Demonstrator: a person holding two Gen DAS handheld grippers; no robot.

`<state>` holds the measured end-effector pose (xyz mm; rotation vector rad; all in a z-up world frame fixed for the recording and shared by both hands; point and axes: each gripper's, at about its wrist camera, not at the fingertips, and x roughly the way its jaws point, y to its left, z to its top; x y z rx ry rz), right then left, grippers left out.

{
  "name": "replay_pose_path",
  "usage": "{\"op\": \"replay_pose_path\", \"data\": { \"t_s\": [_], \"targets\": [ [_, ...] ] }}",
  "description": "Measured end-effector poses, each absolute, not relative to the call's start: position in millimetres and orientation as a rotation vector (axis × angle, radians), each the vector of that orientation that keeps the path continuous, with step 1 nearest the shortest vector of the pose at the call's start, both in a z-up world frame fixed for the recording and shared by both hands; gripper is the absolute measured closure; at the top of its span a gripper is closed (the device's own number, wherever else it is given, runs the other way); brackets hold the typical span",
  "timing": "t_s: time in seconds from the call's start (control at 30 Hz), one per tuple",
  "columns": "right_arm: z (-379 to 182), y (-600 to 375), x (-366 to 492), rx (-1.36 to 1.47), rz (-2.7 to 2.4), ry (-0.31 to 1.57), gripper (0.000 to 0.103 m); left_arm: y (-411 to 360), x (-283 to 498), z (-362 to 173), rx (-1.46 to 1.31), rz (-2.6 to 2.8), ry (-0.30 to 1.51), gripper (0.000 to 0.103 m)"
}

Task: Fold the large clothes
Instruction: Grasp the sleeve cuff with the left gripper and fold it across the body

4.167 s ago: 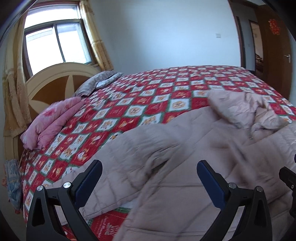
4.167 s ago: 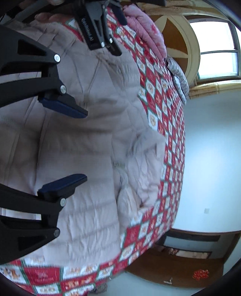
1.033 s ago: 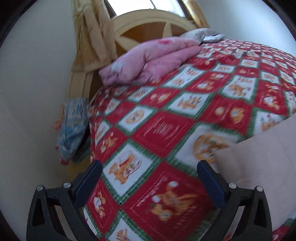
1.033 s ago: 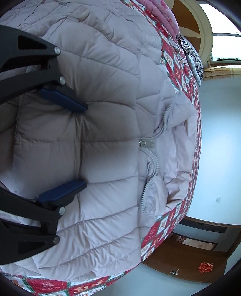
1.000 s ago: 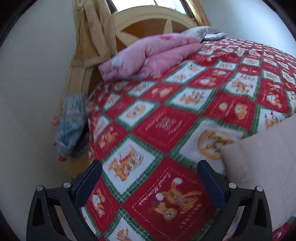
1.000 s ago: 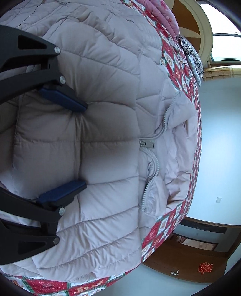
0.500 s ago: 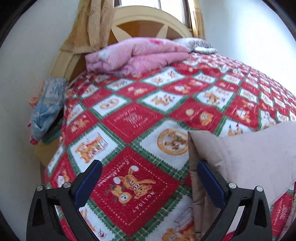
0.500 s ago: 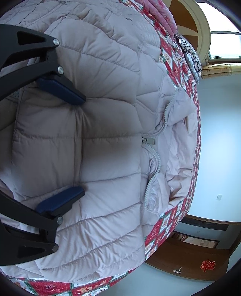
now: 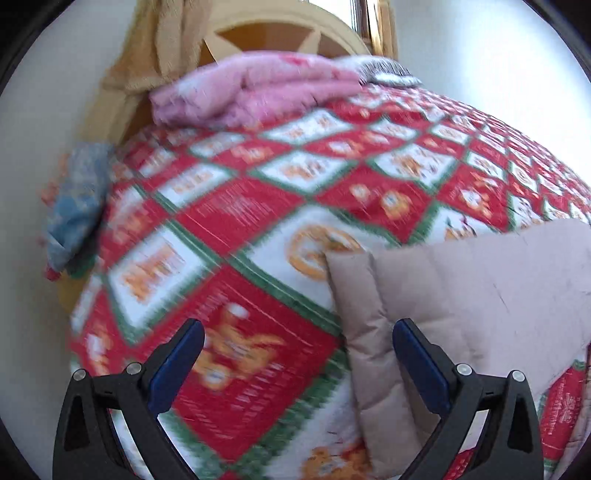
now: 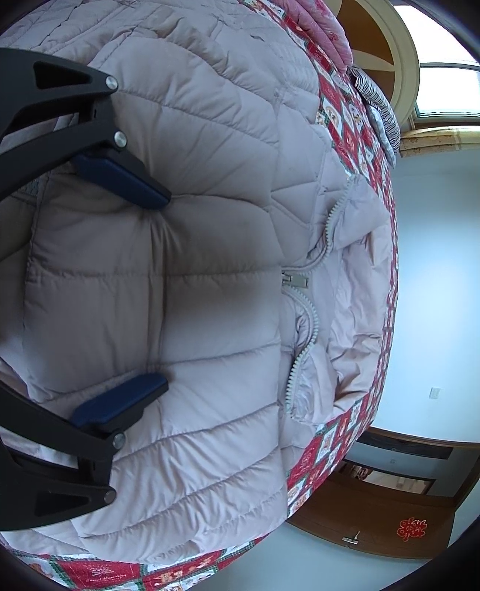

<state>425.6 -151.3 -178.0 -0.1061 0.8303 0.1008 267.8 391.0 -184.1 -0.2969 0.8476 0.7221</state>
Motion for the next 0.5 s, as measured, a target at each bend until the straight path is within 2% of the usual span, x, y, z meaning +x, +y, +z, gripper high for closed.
{"op": "replay_pose_path", "data": {
  "t_s": [0.13, 0.17, 0.2, 0.3, 0.37, 0.5],
  "targets": [
    [-178.2, -150.6, 425.9, -0.108, 0.099, 0.831, 0.009, 376.4, 269.2, -179.0, -0.311, 0.670, 0.812, 0.004],
    [-178.2, -150.7, 425.8, -0.109, 0.099, 0.831, 0.009, 370.3, 271.6, -178.8, -0.307, 0.639, 0.813, 0.019],
    [-178.2, -150.5, 425.7, -0.109, 0.098, 0.830, 0.009, 365.0, 275.4, -180.5, -0.305, 0.603, 0.823, 0.044],
    [-178.2, -150.1, 425.6, -0.112, 0.097, 0.832, 0.009, 345.9, 288.2, -185.7, -0.235, 0.535, 0.866, 0.086],
    [-176.2, -152.0, 426.1, -0.102, 0.106, 0.836, 0.009, 336.5, 294.3, -180.8, -0.188, 0.538, 0.880, 0.094],
    [-162.8, -162.6, 420.4, -0.069, 0.121, 0.825, 0.010, 332.0, 295.1, -143.8, -0.128, 0.561, 0.814, 0.097]
  ]
}}
